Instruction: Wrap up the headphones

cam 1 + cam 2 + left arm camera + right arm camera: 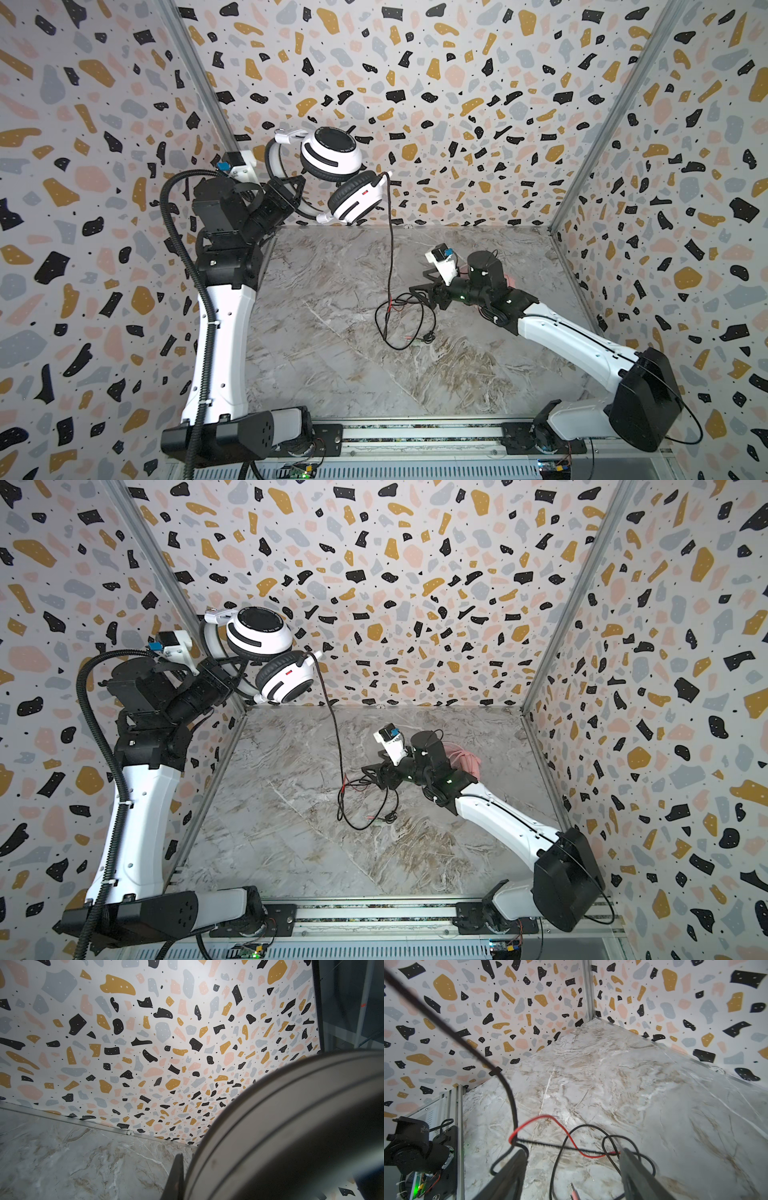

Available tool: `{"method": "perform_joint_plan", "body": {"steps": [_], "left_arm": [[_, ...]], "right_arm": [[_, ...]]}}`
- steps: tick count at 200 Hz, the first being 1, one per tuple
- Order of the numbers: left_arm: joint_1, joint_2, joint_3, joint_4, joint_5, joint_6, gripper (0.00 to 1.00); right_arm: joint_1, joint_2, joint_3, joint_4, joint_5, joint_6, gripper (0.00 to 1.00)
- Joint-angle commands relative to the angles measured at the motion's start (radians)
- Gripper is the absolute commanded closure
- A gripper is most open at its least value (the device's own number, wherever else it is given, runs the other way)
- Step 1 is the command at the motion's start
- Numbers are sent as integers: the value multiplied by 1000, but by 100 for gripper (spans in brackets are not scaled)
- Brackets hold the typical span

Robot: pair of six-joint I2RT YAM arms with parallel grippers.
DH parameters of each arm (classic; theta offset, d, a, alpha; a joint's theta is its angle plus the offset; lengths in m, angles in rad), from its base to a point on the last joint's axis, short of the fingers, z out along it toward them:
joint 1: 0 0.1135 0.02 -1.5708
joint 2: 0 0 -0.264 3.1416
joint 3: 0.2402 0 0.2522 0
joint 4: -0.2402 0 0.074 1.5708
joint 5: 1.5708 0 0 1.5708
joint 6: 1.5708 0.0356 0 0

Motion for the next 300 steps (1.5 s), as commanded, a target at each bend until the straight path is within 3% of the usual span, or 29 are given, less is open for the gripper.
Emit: {"method": "perform_joint_plan", "body": {"steps": [1, 69, 79, 100, 116, 171, 210, 241, 262, 300], "left_arm": [[3, -28, -1, 51, 3, -8, 100], [3, -19, -21, 26, 20, 15, 100], [3, -18, -25, 23, 18, 17, 100], [3, -20, -42, 33, 11, 16, 100], [3, -9, -37, 10, 3, 29, 100], [5, 0, -153, 28, -88, 9, 100], [5, -9, -229, 13, -128, 74, 100], [-2, -37, -292, -45, -166, 172, 100], [-2, -49, -335, -33, -142, 165, 100], [-3, -69, -330, -34, -114, 145, 100]], "right_arm": [[52, 42, 68, 87, -35, -1, 27], [97, 201, 103, 212, -105, 67, 29], [99, 211, 105, 220, -105, 77, 35], [99, 218, 94, 220, -89, 84, 61], [97, 201, 57, 221, -55, 90, 74], [31, 43, -135, 195, 50, 110, 85], [-15, -101, -147, 47, 149, 90, 99], [-35, -162, -68, -90, 195, 49, 100], [-39, -154, -62, -95, 118, 53, 93], [8, -35, -130, 75, 18, 122, 61]]}}
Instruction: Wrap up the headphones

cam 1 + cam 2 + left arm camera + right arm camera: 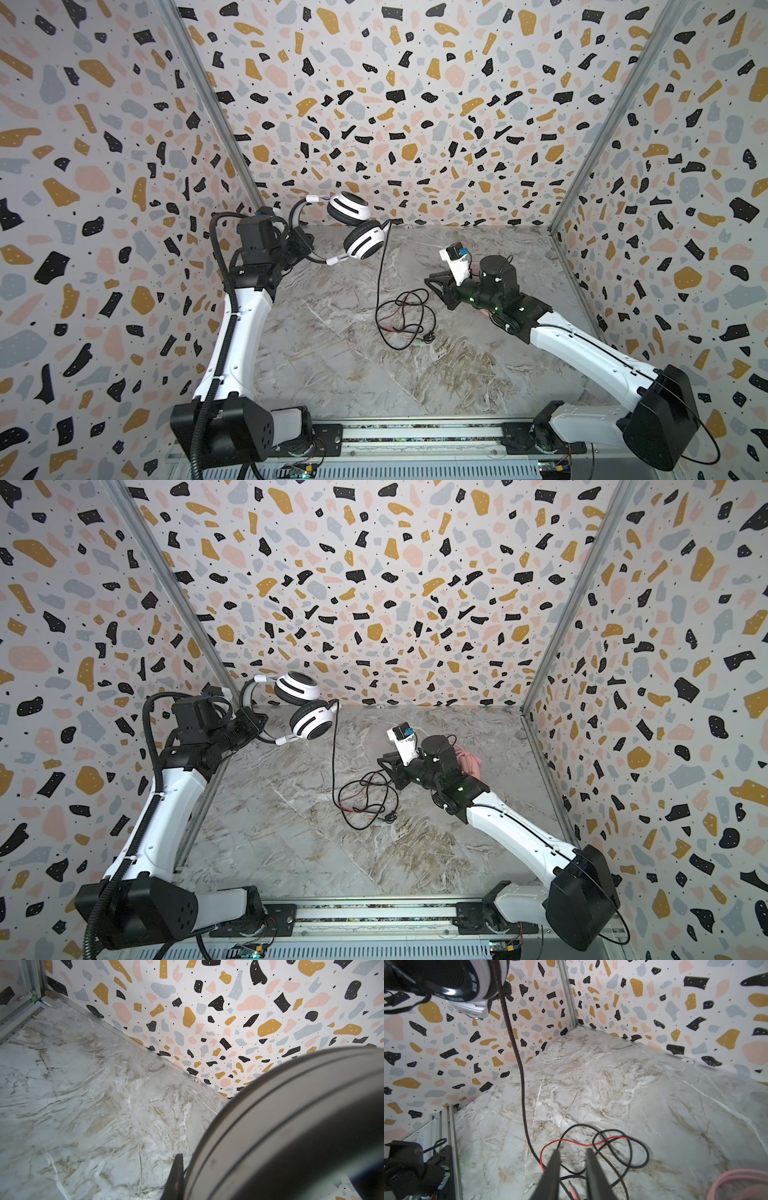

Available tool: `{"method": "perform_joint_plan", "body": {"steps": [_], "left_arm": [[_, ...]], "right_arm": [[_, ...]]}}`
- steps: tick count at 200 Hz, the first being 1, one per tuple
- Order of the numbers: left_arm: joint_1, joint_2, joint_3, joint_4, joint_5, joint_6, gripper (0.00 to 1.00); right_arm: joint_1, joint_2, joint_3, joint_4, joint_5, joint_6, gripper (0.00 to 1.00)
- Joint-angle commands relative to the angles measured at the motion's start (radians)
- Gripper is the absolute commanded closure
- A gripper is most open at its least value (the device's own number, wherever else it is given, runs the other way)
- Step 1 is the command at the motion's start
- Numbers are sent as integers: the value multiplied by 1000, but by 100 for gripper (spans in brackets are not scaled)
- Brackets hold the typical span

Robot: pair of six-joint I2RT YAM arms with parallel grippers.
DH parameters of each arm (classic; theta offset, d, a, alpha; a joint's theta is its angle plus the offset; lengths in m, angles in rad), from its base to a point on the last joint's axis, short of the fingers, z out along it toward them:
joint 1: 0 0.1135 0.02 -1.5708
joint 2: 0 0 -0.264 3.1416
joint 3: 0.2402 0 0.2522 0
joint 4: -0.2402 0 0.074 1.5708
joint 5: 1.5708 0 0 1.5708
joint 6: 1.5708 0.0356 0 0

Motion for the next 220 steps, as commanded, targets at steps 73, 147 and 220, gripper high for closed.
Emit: {"method": "perform_joint_plan", "body": {"steps": [73, 147, 220], "left_arm": [[-2, -75, 99, 58, 94, -44, 100], [0, -70, 122, 56, 96, -48, 100], [-2, -100, 113, -143, -262, 230, 100]], "right_arm": [[150, 400, 116, 215, -136, 70, 41], [190, 435, 93, 277, -124, 112, 92], [158, 57, 61, -226, 268, -44, 99]]}}
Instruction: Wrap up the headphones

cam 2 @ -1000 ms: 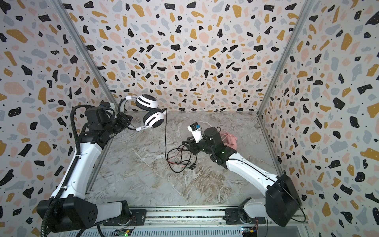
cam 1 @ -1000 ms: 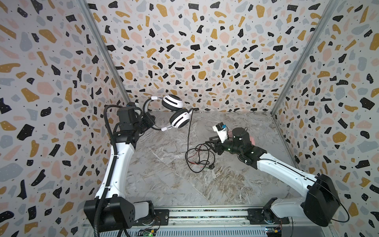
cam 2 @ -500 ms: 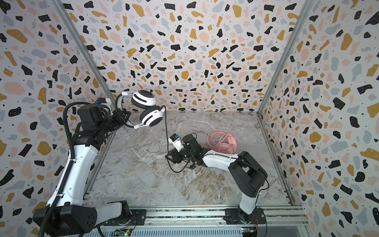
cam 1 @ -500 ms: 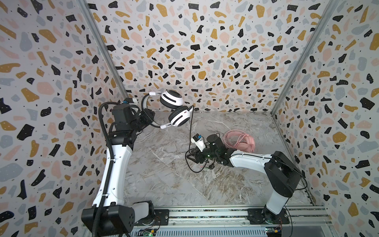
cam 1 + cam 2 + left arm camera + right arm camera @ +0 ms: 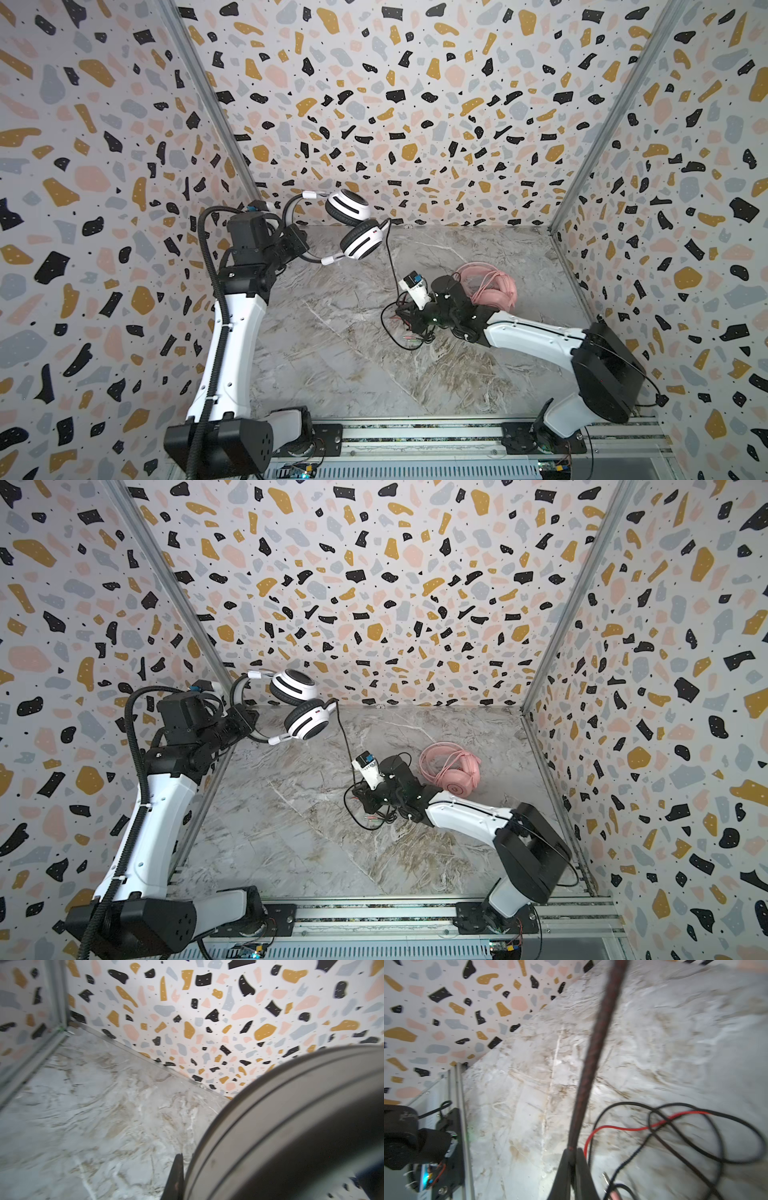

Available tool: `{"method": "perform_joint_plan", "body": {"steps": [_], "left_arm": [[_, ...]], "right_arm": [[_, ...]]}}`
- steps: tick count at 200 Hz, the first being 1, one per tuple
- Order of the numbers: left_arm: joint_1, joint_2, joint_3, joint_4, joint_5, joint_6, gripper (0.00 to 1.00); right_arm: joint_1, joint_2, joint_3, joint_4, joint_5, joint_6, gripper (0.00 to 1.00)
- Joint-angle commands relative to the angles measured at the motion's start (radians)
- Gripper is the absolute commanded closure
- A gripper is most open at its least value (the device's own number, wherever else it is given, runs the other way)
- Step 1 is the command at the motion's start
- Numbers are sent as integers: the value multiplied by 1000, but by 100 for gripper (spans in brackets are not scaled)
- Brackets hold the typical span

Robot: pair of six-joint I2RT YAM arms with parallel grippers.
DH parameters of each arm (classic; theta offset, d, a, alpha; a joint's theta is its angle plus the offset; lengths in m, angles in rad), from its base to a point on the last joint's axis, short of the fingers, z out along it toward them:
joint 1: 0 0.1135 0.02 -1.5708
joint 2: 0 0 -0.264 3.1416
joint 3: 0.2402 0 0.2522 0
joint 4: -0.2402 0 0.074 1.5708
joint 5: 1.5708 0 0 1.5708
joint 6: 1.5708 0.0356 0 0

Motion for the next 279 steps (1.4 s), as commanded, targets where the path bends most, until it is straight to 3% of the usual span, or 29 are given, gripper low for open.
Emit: {"method": "perform_joint_plan", "body": {"steps": [1, 41, 81, 102, 166, 279], "left_arm": [[-2, -47, 36, -20, -153, 115, 100], [-10, -56, 17, -82, -290, 216, 100], [-72, -50, -6, -101, -363, 282, 100], [-163, -28, -9, -116, -397, 325, 100], [-368, 93, 1, -178, -268, 427, 100], [-592, 204, -28, -227, -173, 514, 100]], "right_arm": [[-9, -158, 69, -274, 197, -93, 99], [-10, -264, 295, -643, 347, -166, 99], [22, -301, 532, -785, 398, -191, 99], [30, -294, 628, -794, 395, -219, 99], [35, -297, 716, -682, 336, -321, 99], [28, -226, 835, -541, 234, -374, 99]]}}
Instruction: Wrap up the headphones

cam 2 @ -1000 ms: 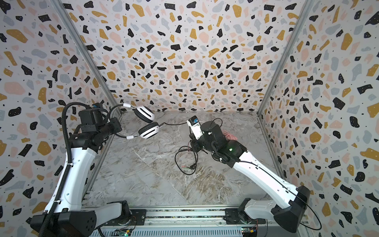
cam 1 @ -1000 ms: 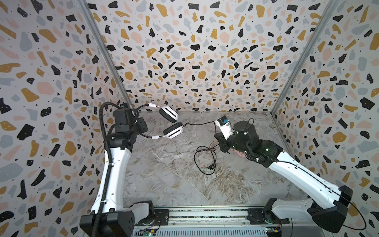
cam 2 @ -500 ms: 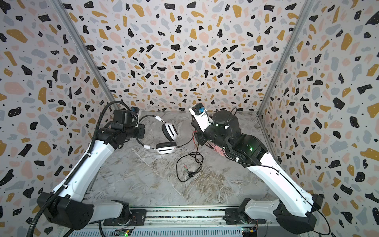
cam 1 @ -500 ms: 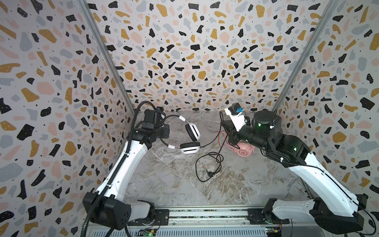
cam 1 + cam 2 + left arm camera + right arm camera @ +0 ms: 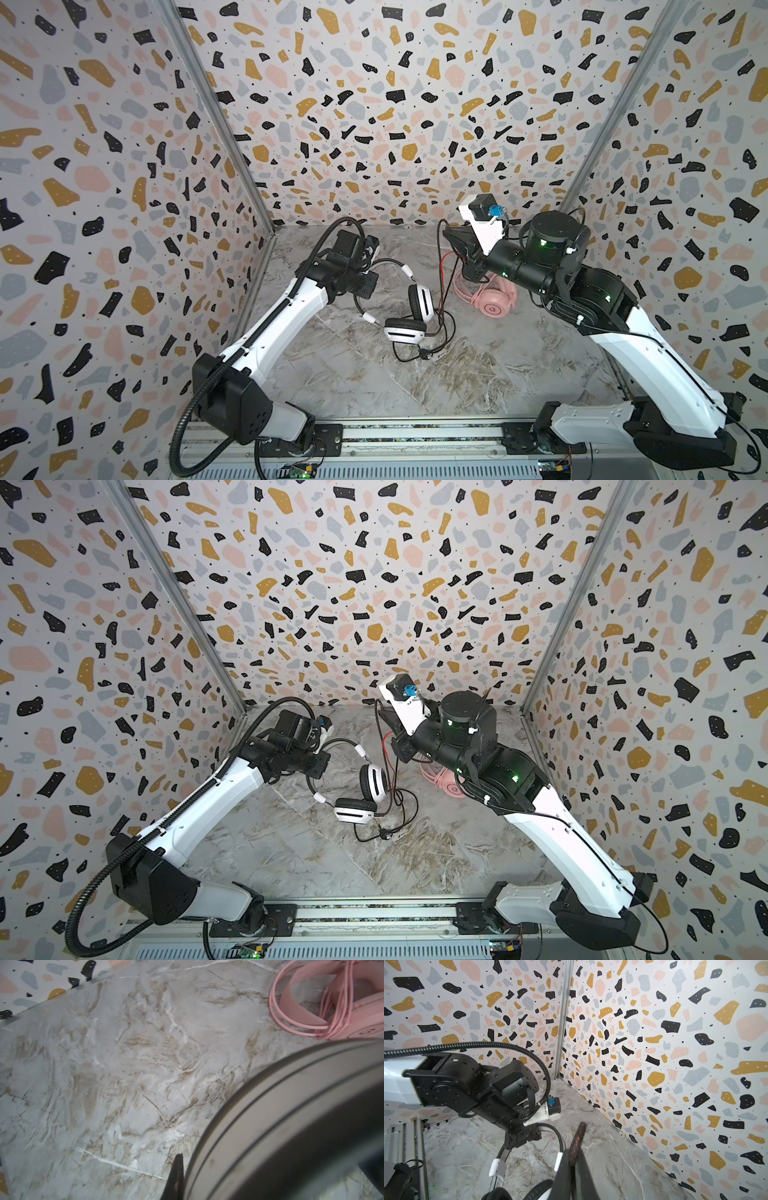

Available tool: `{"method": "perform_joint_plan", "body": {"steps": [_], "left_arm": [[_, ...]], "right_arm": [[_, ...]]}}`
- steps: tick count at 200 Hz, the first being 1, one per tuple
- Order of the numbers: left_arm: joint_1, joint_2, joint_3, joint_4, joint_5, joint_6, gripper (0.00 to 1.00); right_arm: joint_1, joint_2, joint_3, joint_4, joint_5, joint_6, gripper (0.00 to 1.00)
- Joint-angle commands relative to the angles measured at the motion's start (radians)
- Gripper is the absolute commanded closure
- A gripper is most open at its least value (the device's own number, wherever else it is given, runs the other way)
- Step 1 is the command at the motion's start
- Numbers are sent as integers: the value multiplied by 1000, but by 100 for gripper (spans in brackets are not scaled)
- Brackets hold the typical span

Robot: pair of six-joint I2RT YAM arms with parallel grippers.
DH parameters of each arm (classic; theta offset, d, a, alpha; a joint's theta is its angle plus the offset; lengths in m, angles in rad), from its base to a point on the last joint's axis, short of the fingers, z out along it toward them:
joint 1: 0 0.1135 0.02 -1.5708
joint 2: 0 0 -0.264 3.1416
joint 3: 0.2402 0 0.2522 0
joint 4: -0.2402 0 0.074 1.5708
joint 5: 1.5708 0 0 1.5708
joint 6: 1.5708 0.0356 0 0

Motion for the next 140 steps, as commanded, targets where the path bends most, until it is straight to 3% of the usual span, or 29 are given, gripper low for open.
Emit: {"method": "perform_joint_plan", "body": {"steps": [1, 51, 74, 140], "left_arm": [[-27, 2, -12, 32, 63, 12, 100], [-43, 34, -10, 9, 97, 19, 100], [-69, 28, -2, 11, 165, 17, 100], [-130, -35, -1, 21, 387, 30, 100]], "right_arm": [[-4, 16, 50, 87, -37, -20, 99], [-40, 40, 59, 158, -86, -6, 99], [-94, 61, 49, 189, -127, 30, 100], [-155, 143, -28, 237, -64, 105, 100]]}}
